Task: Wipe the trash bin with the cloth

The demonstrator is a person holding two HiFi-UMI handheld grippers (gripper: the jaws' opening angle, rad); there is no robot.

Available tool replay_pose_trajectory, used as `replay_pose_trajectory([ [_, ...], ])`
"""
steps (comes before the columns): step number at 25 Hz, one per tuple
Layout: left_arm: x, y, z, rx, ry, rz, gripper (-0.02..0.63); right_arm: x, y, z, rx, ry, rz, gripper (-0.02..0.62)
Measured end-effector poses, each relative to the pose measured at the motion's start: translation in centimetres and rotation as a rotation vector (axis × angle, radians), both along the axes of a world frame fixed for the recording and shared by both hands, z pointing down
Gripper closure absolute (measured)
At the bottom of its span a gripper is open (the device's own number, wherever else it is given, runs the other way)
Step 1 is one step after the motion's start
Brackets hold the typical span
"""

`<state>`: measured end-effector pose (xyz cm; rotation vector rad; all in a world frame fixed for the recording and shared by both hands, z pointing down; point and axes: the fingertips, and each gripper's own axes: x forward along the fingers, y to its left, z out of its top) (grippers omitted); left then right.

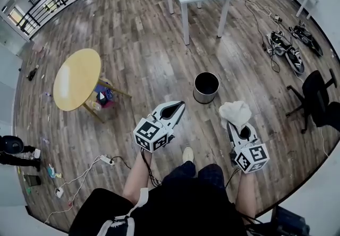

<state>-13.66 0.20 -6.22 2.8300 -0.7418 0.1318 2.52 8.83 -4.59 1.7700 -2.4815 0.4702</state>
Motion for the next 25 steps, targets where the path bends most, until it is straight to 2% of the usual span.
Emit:
replay_pose_trajectory([
  [14, 1.9, -4.4, 1.7, -0.043, 0.011, -0.037, 0.606, 2.4, -4.8, 1.1, -0.02, 0.002, -0.035, 0.511],
  [25, 5.1, -7.7, 5.9, -0.033, -0.019, -0.091, 0.606, 5.4, -8.3, 6.2, -0.057, 0.002, -0.099, 0.512],
])
